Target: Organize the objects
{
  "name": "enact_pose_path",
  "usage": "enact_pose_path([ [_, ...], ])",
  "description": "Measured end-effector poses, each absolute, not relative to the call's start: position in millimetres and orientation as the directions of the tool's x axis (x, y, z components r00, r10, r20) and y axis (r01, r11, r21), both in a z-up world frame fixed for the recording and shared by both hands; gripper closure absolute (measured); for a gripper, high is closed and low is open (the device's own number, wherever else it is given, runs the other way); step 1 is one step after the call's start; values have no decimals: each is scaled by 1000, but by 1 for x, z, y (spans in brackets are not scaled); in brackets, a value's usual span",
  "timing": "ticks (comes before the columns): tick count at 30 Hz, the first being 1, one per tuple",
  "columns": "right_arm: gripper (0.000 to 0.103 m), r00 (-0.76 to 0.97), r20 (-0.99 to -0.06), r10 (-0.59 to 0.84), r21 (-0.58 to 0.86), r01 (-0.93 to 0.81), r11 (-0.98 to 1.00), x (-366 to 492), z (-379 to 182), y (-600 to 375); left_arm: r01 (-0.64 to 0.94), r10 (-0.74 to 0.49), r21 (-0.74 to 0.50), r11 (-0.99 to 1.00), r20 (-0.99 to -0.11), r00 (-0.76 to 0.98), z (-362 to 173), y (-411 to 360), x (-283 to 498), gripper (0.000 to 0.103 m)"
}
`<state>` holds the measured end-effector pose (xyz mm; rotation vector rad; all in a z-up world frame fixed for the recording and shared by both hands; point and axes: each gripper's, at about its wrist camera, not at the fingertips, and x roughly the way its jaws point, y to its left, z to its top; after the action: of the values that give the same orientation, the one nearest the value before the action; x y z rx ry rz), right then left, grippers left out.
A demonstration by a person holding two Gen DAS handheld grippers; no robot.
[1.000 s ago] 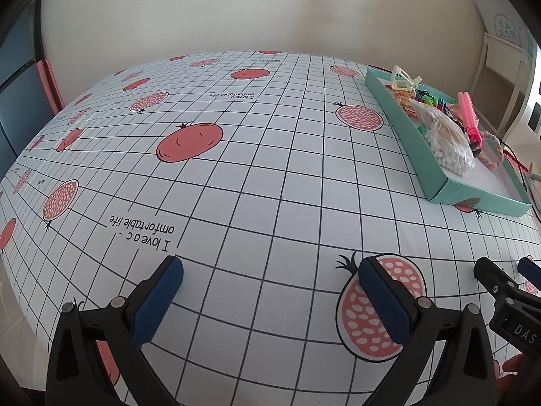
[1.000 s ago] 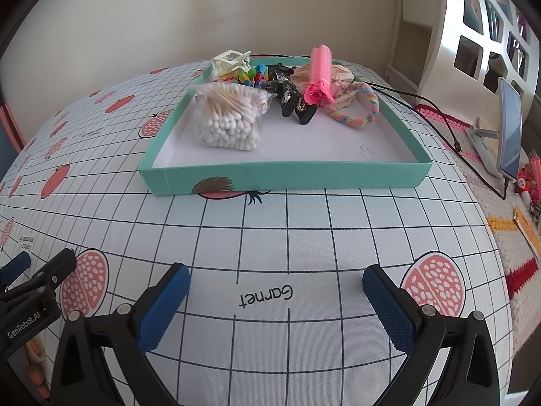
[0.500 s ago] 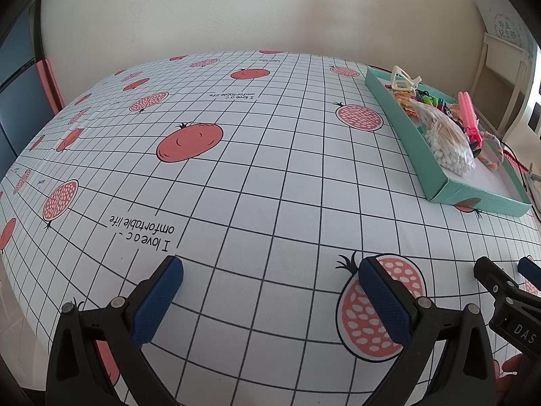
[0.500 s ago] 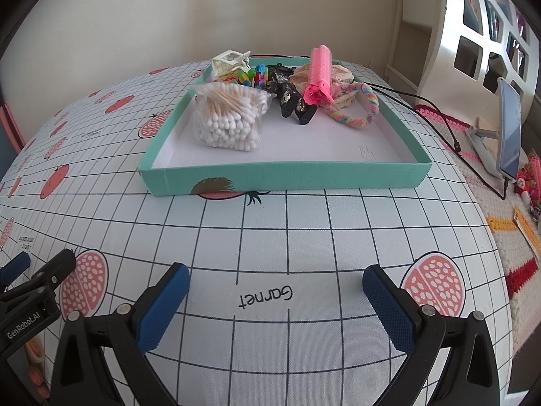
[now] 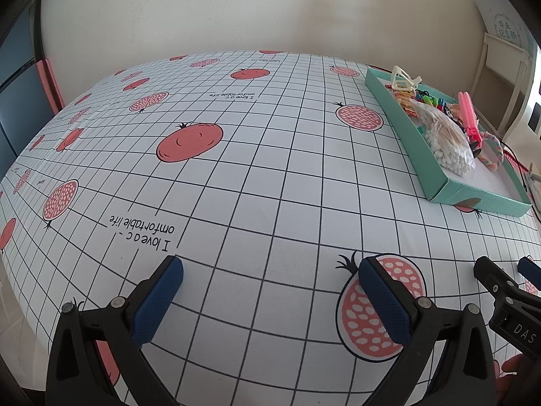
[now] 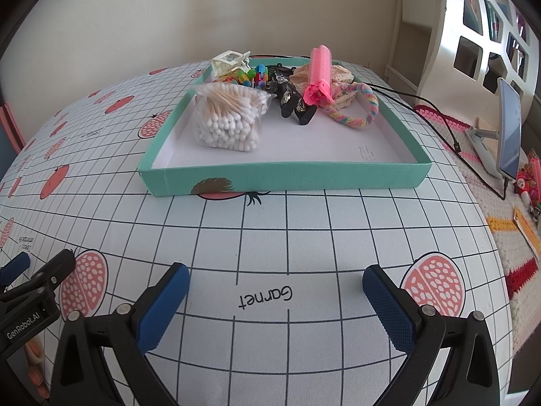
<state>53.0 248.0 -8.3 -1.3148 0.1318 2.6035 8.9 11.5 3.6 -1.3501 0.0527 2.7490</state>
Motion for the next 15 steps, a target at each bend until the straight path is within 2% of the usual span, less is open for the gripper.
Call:
enact_pose_path([
  [15, 0, -576, -803, 155, -20, -234, -972, 53, -9, 249, -89, 58, -4, -996, -791, -609, 4, 10, 8, 0],
])
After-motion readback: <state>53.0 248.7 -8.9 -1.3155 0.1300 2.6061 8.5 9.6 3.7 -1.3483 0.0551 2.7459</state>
